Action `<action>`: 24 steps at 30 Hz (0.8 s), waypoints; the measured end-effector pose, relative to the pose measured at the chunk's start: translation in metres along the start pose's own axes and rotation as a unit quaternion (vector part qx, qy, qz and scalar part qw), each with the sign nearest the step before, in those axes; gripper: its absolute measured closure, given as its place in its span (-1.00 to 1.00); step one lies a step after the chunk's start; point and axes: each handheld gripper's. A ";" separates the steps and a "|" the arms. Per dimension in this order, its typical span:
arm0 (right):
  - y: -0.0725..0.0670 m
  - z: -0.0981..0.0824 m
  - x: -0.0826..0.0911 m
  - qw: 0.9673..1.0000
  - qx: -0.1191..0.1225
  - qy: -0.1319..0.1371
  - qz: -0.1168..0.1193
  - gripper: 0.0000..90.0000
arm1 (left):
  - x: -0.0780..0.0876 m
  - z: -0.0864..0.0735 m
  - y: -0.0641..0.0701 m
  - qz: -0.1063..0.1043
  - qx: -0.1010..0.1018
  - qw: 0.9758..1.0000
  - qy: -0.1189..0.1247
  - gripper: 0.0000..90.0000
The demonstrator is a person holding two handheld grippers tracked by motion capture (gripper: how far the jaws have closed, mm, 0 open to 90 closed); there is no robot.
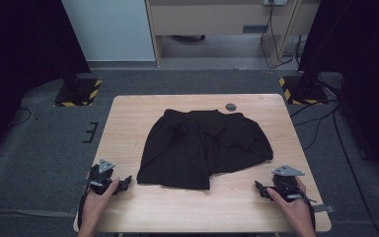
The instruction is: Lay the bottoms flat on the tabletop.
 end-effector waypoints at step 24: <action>-0.042 0.060 -0.028 0.997 0.047 0.009 0.058 0.58 | -0.031 0.104 0.058 -0.051 -0.047 0.995 0.065 -0.68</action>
Point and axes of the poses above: each handheld gripper's, and its own axes: x roughly backward along the jaws, z roughly out of its top, y roughly to its right, and after that the axes turned 14 degrees about -x, right-handed
